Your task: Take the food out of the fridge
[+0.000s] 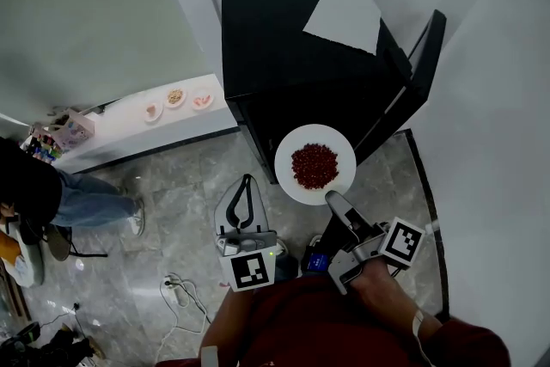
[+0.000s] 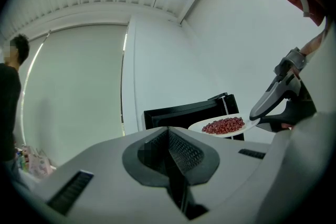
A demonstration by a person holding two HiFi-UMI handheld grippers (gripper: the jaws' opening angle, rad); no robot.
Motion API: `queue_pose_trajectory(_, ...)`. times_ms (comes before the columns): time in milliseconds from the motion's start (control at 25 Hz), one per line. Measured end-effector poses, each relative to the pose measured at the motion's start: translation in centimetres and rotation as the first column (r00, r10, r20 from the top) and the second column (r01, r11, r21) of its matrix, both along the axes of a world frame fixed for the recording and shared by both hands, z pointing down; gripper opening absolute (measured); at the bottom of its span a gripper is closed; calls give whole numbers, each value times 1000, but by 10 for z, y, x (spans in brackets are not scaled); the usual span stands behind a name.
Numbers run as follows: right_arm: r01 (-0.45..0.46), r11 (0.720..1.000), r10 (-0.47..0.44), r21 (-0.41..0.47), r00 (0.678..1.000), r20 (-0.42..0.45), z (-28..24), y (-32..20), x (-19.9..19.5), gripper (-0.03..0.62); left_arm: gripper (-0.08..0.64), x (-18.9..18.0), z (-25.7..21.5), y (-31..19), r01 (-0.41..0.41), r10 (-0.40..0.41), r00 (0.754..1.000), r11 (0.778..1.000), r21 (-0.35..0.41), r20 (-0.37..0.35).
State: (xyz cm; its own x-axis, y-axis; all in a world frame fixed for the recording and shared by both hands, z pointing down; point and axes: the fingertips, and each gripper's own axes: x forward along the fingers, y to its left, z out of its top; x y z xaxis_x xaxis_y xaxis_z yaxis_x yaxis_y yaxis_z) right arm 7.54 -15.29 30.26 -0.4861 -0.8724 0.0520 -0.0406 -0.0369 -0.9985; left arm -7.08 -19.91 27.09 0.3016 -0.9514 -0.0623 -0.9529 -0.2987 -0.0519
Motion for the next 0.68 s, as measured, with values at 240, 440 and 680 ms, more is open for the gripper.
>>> queue_pose_trajectory(240,15,1000,-15,-16,1000,24,5,1,-2,32,14,5,2,-1,3,-3,1000,1000,-7,-3)
queue_pose_trajectory(440,22,999,-21,-27,999,30,10,1,-2,32,14,6,7,-3,6,-6,1000,1000,-15,5)
queue_pose_trajectory(680,28,999,-27,-37,999,25,14,-1,1,32,14,10,11,-5,7,-7,1000,1000,-21,11)
